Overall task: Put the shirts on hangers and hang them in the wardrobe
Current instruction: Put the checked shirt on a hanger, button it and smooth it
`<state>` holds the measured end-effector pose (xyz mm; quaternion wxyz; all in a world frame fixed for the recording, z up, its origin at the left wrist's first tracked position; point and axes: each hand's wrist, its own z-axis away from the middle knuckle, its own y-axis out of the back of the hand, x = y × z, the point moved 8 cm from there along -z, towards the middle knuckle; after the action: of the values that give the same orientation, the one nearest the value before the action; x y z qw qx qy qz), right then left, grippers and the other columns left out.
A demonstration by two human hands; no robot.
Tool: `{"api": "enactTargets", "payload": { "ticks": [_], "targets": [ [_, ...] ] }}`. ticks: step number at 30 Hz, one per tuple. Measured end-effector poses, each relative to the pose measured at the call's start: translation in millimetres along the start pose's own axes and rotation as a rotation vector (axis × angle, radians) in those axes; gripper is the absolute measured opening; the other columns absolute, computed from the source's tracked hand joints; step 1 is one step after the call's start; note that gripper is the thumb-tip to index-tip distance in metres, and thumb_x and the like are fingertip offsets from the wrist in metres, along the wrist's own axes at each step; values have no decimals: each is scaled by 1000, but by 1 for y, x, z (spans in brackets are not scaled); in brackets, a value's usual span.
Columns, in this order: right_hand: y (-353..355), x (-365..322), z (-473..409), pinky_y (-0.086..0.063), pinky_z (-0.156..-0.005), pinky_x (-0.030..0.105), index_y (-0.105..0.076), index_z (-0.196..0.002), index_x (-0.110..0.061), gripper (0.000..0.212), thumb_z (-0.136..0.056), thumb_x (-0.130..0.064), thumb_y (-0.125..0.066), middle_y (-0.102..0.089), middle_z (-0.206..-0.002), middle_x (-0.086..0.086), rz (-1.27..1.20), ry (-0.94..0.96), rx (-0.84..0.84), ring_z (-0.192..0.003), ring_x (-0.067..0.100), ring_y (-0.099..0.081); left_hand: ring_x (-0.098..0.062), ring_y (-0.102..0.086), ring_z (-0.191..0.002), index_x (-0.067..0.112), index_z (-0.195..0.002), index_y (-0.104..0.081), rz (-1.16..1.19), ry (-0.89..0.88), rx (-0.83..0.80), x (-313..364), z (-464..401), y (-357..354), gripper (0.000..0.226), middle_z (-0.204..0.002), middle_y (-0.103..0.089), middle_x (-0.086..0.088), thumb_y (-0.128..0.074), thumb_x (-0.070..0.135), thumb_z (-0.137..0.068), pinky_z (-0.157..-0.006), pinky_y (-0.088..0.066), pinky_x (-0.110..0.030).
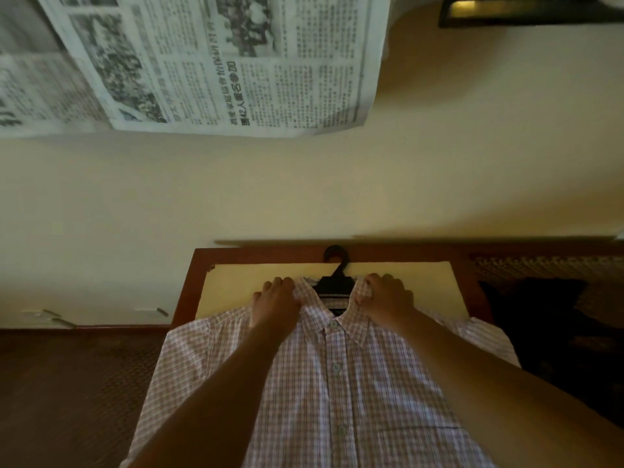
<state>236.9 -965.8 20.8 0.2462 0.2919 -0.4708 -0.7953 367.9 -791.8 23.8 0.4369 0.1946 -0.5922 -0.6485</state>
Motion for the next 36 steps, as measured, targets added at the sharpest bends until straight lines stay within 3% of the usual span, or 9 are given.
{"api": "enactTargets", "payload": {
  "ticks": [4, 7, 9, 13, 18, 20, 24, 29, 36],
  "targets": [
    [5, 7, 4, -42, -90, 39, -47, -118, -20, 41, -88, -46, -58, -52, -114, 5, -140, -65, -44, -108, 28, -52, -20, -51, -106, 14, -119, -53, 48, -2, -41, 4, 1, 4, 30, -120, -51, -3, -51, 31, -95, -87, -44, -30],
    [20, 7, 12, -40, -67, 28, -48, -85, -15, 25, -89, -35, -62, -48, -81, -1, -228, -27, -75, -74, 17, -51, -27, -55, -104, 12, -116, -55, 123, 50, -45, 7, 11, 25, 30, -118, -51, -9, -52, 33, -95, -83, -46, -33],
    [36, 2, 22, -30, -53, 22, -38, -65, -18, 36, -92, -26, -60, -36, -65, -3, -275, 19, -95, -57, 10, -38, -27, -55, -104, 11, -113, -56, 118, 42, -58, 12, 18, 41, 27, -120, -51, -12, -49, 31, -96, -84, -46, -33],
    [78, -10, 52, -28, -41, 12, -43, -64, -19, 34, -95, -21, -59, -40, -60, -3, -298, 93, -108, -48, 6, -38, -17, -53, -86, 10, -103, -64, 216, -27, -36, 22, 34, 80, 23, -102, -59, -6, -53, 28, -94, -75, -44, -29],
    [128, -16, 99, -32, -47, 14, -51, -76, -14, 24, -98, -25, -54, -45, -67, -1, -283, 118, -56, -53, 6, -41, -10, -60, -66, 20, -74, -59, 333, -228, -61, 49, 60, 128, 24, -75, -62, 2, -51, 21, -97, -60, -51, -24],
    [145, -14, 119, -36, -49, 17, -55, -90, -11, 20, -97, -29, -54, -49, -72, -1, -280, 96, -14, -57, 7, -45, -9, -56, -66, 21, -74, -54, 286, -239, -71, 58, 71, 147, 24, -75, -59, 3, -49, 26, -98, -59, -43, -19],
    [177, -1, 168, -35, -53, 21, -44, -73, -22, 27, -94, -30, -58, -42, -74, -4, -309, 32, 88, -64, 8, -45, -11, -53, -74, 14, -84, -56, 183, -356, -44, 84, 98, 179, 27, -81, -57, 2, -46, 36, -99, -62, -39, -19],
    [207, 15, 244, -37, -53, 21, -53, -80, -15, 21, -94, -28, -60, -50, -74, -1, -307, -45, 176, -63, 10, -48, -14, -52, -84, 11, -97, -59, 209, -515, 14, 119, 148, 212, 25, -88, -55, 2, -50, 34, -98, -73, -40, -25],
    [256, 59, 362, -38, -57, 21, -58, -82, -11, 21, -95, -28, -59, -53, -75, 0, -320, -138, 323, -64, 11, -49, -7, -41, -57, 19, -60, -47, 177, -741, -3, 198, 222, 250, 41, -63, -47, 3, -51, 35, -97, -57, -32, -20]
  ]
}}
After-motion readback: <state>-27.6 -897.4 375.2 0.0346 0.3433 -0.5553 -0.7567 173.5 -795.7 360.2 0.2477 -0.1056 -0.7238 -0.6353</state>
